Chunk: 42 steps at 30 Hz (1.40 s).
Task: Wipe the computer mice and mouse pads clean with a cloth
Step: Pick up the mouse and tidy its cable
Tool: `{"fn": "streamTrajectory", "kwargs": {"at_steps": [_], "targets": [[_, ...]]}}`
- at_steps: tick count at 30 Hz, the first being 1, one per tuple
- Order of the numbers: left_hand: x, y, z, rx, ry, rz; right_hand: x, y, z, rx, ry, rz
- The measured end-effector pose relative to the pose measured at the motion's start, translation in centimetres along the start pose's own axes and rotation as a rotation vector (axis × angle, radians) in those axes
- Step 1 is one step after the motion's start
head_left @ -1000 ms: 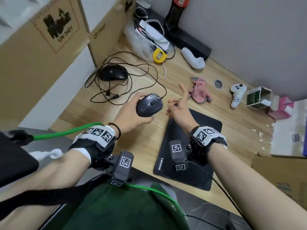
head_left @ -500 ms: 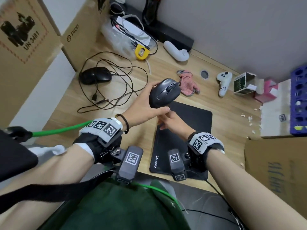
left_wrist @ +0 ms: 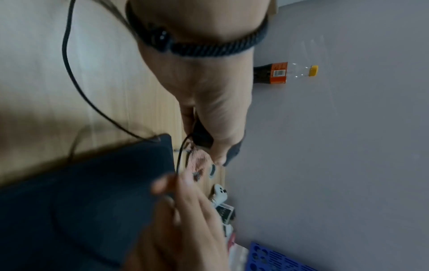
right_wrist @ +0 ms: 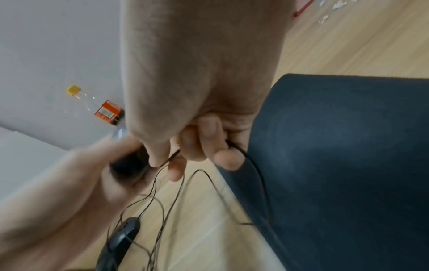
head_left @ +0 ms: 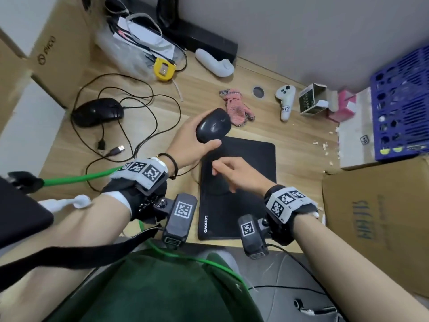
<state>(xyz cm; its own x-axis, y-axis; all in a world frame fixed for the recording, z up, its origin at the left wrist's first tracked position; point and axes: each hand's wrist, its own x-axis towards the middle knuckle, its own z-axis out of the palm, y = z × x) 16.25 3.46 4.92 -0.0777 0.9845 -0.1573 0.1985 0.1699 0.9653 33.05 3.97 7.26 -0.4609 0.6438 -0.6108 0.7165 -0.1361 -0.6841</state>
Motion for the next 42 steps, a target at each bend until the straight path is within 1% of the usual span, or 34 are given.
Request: {"fn": "streamTrajectory", "kwargs": {"at_steps": [2,3,4,5,7,8,9,12,13,14,15,17,18,19,20,21,22,23,24,25,26,27,28,30,31,32,33,36,38,39,40,42], "targets": [[-0.1,-1.5,-1.4,0.149,-0.005,-0.087,-0.3,0.0,-1.4,-0.013,0.024,0.014],[-0.5,-2.3,-2.3,0.188,-0.029,-0.117,-0.3,-0.2,-2.1,-0.012,0.025,0.017],[-0.9,-2.8,-3.1,0.197,-0.079,-0.136,-0.3,-0.7,-2.8,-0.020,0.024,0.010],[-1.4,-3.1,-4.0,0.176,-0.157,-0.152,-0.1,-1.3,-3.2,-0.041,0.022,-0.014],[-2.4,-2.6,-4.9,0.034,-0.368,-0.217,0.5,-2.6,-3.7,-0.082,0.016,-0.082],[-2.8,-2.1,-5.2,-0.068,-0.442,-0.259,1.0,-3.4,-3.7,-0.106,0.008,-0.111],[-3.1,-1.7,-5.5,-0.170,-0.467,-0.294,1.7,-4.1,-3.5,-0.128,-0.005,-0.136],[-4.0,-0.4,-6.9,-0.486,-0.441,-0.342,3.5,-5.3,-2.4,-0.163,-0.020,-0.204],[-4.4,-0.1,-7.6,-0.582,-0.424,-0.354,4.2,-5.3,-1.9,-0.154,-0.029,-0.193],[-4.6,0.3,-8.1,-0.665,-0.381,-0.367,4.6,-5.1,-1.5,-0.128,-0.051,-0.168],[-4.6,0.4,-8.6,-0.739,-0.302,-0.379,4.8,-4.9,-0.8,-0.130,-0.089,-0.146],[-3.9,0.0,-8.8,-0.802,-0.048,-0.409,4.9,-4.3,0.9,-0.202,-0.197,-0.092],[-3.5,-0.3,-8.8,-0.756,0.097,-0.425,4.7,-4.2,1.9,-0.250,-0.264,-0.061],[-2.9,-1.3,-8.7,-0.641,0.235,-0.440,4.4,-4.2,2.7,-0.316,-0.323,-0.043],[-2.5,-2.4,-8.5,-0.460,0.339,-0.444,4.0,-4.5,3.4,-0.388,-0.364,-0.054],[-2.4,-3.6,-8.5,-0.248,0.391,-0.435,3.8,-4.9,3.8,-0.450,-0.378,-0.095],[-2.6,-4.7,-8.4,-0.073,0.377,-0.421,3.6,-5.5,3.9,-0.483,-0.369,-0.154],[-2.9,-5.3,-8.2,0.050,0.308,-0.412,3.5,-6.2,3.5,-0.492,-0.330,-0.209],[-3.3,-5.7,-8.0,0.125,0.208,-0.411,3.6,-7.0,2.8,-0.481,-0.268,-0.249],[-3.7,-5.6,-7.7,0.152,0.102,-0.406,3.8,-7.4,2.0,-0.458,-0.195,-0.274],[-4.2,-5.2,-7.4,0.129,0.010,-0.396,4.0,-7.7,1.0,-0.434,-0.134,-0.285],[-4.5,-4.7,-7.1,0.060,-0.078,-0.382,4.3,-7.6,0.1,-0.414,-0.089,-0.286],[-4.7,-3.8,-6.9,-0.048,-0.167,-0.368,4.5,-7.3,-0.5,-0.394,-0.055,-0.286],[-5.1,-1.8,-6.4,-0.288,-0.339,-0.396,4.7,-6.0,-0.8,-0.357,-0.011,-0.259],[-5.1,-1.0,-6.3,-0.379,-0.386,-0.413,4.5,-5.2,-0.7,-0.343,0.002,-0.234],[-5.0,-0.4,-6.3,-0.439,-0.387,-0.420,4.3,-4.3,-0.2,-0.319,0.007,-0.208],[-4.8,0.1,-6.1,-0.487,-0.351,-0.428,4.0,-3.4,0.3,-0.286,0.000,-0.173],[-3.9,0.5,-5.8,-0.670,-0.158,-0.500,3.7,-1.8,2.9,-0.206,0.025,-0.023],[-3.4,0.2,-5.7,-0.775,-0.020,-0.518,3.7,-1.9,4.2,-0.112,0.039,-0.011],[-3.2,-0.4,-5.7,-0.760,0.042,-0.499,3.7,-2.5,4.6,-0.088,0.030,-0.008],[-3.2,-0.9,-5.8,-0.684,0.098,-0.463,3.6,-3.3,4.7,-0.112,0.000,-0.029],[-3.3,-2.4,-5.9,-0.432,0.172,-0.401,3.2,-5.1,4.0,-0.290,-0.098,-0.107]]}}
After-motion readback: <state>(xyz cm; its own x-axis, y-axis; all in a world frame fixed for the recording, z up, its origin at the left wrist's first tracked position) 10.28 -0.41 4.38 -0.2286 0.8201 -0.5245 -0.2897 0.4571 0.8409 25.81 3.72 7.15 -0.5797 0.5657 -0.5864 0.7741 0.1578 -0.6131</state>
